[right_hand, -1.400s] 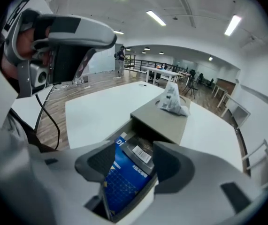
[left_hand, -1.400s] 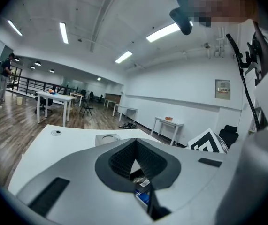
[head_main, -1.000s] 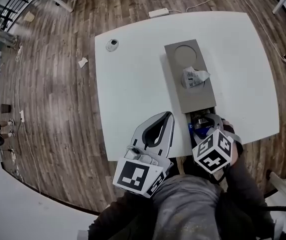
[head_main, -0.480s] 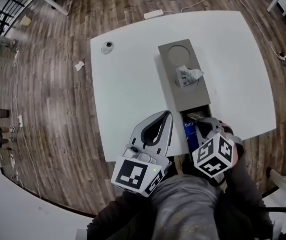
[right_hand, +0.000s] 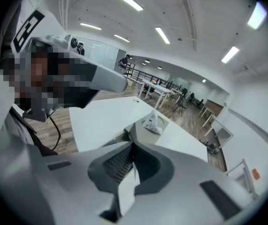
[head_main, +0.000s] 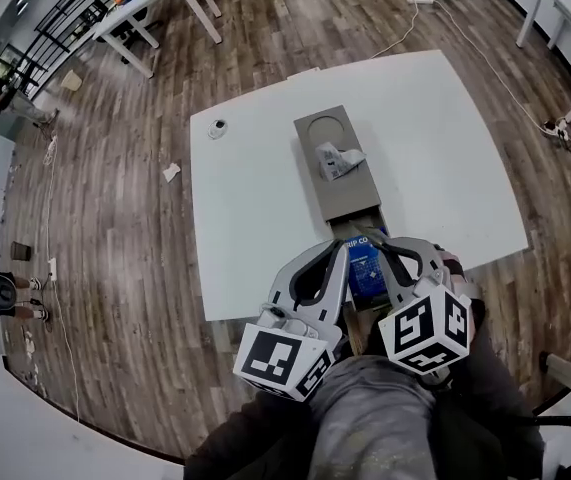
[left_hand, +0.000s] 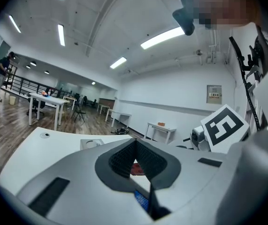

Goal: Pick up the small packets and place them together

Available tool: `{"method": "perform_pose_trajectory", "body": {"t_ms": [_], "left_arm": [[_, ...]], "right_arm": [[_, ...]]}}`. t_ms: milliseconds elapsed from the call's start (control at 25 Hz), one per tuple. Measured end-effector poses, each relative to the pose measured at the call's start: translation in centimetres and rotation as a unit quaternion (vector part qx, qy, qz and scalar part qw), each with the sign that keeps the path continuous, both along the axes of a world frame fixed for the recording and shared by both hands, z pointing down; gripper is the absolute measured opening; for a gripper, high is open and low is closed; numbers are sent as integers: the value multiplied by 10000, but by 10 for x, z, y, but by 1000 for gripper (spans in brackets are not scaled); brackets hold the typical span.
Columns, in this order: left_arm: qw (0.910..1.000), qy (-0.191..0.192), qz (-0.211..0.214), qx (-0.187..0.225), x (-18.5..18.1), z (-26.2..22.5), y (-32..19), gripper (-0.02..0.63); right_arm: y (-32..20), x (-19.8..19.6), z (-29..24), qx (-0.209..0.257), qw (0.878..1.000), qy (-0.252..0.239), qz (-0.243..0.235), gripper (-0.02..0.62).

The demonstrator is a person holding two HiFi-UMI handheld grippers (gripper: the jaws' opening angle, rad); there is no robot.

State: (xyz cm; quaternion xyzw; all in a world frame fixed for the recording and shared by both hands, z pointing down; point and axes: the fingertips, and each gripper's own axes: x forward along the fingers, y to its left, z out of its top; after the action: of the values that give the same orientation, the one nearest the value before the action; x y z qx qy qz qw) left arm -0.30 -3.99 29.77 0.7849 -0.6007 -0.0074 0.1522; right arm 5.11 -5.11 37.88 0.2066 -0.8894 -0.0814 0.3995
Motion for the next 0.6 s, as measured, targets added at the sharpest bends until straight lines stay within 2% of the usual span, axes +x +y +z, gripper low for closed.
{"method": "perform_pose_trajectory", "body": {"t_ms": [200,600], "left_arm": [[10000,-35,3,92,9,-7,4,3],[9994,-63,-335,43,-46,-8,-26,3]], "right_arm": [[-4,6,-7,153,9998,-81,64,7],[-69,-27,-21,660,9973,-90,311,8]]}}
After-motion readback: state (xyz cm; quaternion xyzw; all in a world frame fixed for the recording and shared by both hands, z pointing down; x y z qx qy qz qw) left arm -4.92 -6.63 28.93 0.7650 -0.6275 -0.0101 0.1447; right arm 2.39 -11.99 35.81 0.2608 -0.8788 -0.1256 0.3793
